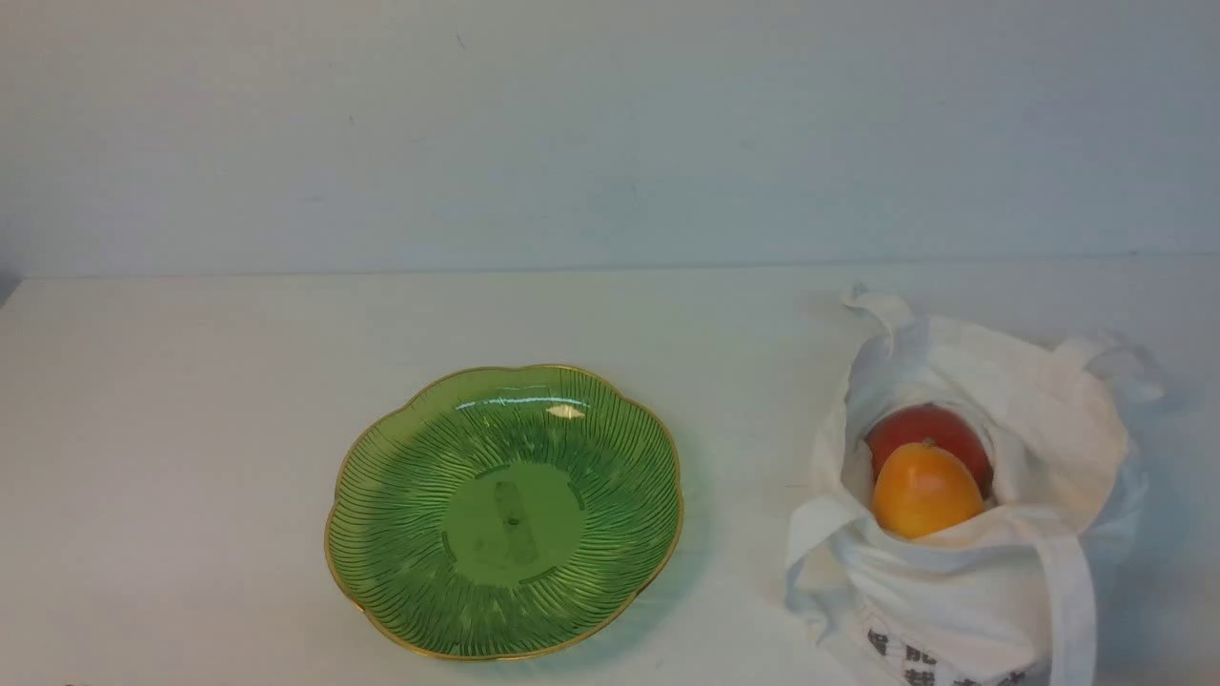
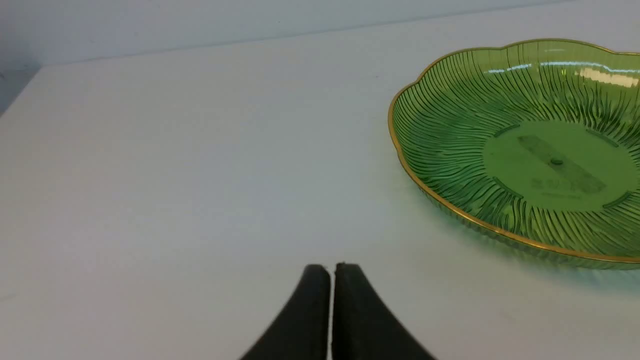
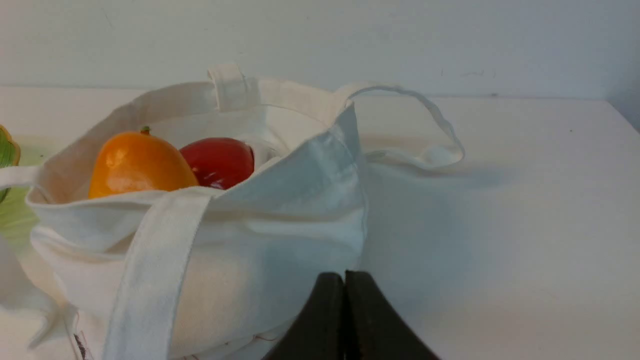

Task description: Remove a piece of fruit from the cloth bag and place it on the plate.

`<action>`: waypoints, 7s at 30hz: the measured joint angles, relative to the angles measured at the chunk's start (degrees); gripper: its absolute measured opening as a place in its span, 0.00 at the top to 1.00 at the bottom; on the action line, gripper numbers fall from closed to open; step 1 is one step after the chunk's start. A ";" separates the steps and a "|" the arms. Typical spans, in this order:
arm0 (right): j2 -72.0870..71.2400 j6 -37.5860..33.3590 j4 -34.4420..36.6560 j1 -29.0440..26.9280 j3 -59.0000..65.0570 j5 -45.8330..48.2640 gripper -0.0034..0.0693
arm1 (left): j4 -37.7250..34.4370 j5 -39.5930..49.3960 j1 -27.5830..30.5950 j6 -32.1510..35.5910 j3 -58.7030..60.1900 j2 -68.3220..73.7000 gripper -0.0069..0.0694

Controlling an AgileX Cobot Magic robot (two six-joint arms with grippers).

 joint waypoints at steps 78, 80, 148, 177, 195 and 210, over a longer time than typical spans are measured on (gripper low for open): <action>8.63 -6.89 38.99 0.00 -23.67 3.53 0.97 | 0.00 0.00 0.00 0.00 0.00 0.00 0.92; 17.66 -7.56 29.84 0.00 -31.18 13.50 0.97 | 0.00 0.00 0.00 0.00 0.00 0.00 0.92; 81.46 1.31 7.72 18.96 -78.69 33.79 0.23 | 0.00 0.00 0.00 0.00 0.00 0.00 0.92; 116.01 -27.18 51.86 35.08 -80.91 7.22 0.01 | -1.26 0.00 0.00 0.00 0.00 0.00 0.92; 107.17 -1.94 3.67 18.31 -111.49 47.86 0.10 | -1.42 0.00 0.00 0.00 0.00 0.00 0.92; 87.92 -1.01 0.02 10.91 -84.81 48.94 0.96 | -1.42 0.00 0.00 0.00 0.00 0.00 0.92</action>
